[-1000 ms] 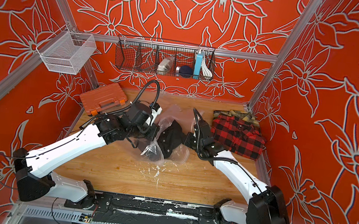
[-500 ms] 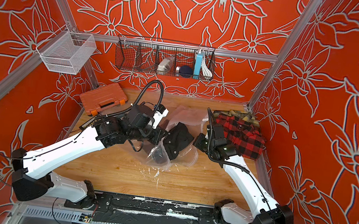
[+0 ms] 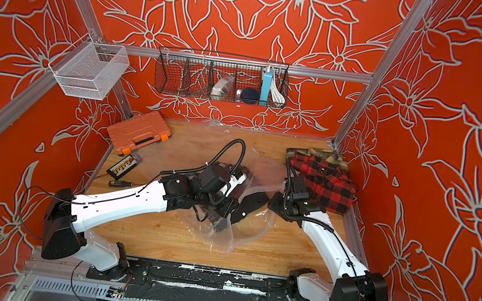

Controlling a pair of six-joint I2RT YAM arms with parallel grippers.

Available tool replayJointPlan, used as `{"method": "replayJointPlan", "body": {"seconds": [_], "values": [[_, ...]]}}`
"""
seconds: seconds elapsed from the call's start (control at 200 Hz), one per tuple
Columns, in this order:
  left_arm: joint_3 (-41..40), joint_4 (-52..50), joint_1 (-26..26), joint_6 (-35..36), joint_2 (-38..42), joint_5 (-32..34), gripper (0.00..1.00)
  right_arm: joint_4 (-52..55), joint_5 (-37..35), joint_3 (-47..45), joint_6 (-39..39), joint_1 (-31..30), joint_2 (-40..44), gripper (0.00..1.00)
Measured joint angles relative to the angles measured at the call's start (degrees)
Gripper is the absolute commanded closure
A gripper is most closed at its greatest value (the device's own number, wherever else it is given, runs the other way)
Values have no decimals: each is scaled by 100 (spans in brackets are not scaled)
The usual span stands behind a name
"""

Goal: Place the folded shirt into the vacuum bag
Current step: Adjust the vacuum bag at the center of the board.

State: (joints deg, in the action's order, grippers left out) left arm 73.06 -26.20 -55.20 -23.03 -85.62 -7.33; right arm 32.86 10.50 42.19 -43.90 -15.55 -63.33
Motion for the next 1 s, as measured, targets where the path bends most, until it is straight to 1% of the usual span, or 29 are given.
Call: {"method": "replayJointPlan", "body": {"seconds": [0.13, 0.195, 0.285, 0.37, 0.43, 0.515, 0.645, 0.721, 0.876, 0.951, 1.001], "values": [[0, 127, -44, 20, -2, -48, 97, 527, -166, -37, -48, -44, 960, 44], [28, 146, -90, 50, -31, -61, 97, 455, -85, -223, -249, -166, 1322, 45], [197, 149, -203, 118, -199, -81, 95, 111, 162, -793, -743, -573, 1591, 46], [389, 166, -354, 166, -426, -96, 95, -295, 337, -1193, -1154, -911, 1419, 45], [468, 173, -459, 201, -553, -96, 94, -636, 415, -1342, -1432, -1102, 1051, 45], [535, 166, -579, 243, -682, -81, 94, -1215, 435, -1502, -1869, -1222, 660, 45], [649, 136, -693, 267, -782, -39, 95, -2164, 295, -1954, -2481, -1335, 387, 47], [728, 127, -732, 269, -791, -35, 95, -2573, 225, -2144, -2739, -1375, 186, 52], [1073, 74, -807, 341, -953, -42, 96, -3515, 243, -2205, -3023, -1403, -422, 72], [1252, 11, -852, 389, -1106, -37, 96, -4030, 278, -2245, -3126, -1416, -730, 80], [1353, -37, -892, 413, -1220, -37, 97, -4435, 310, -2284, -3171, -1427, -968, 83]]}}
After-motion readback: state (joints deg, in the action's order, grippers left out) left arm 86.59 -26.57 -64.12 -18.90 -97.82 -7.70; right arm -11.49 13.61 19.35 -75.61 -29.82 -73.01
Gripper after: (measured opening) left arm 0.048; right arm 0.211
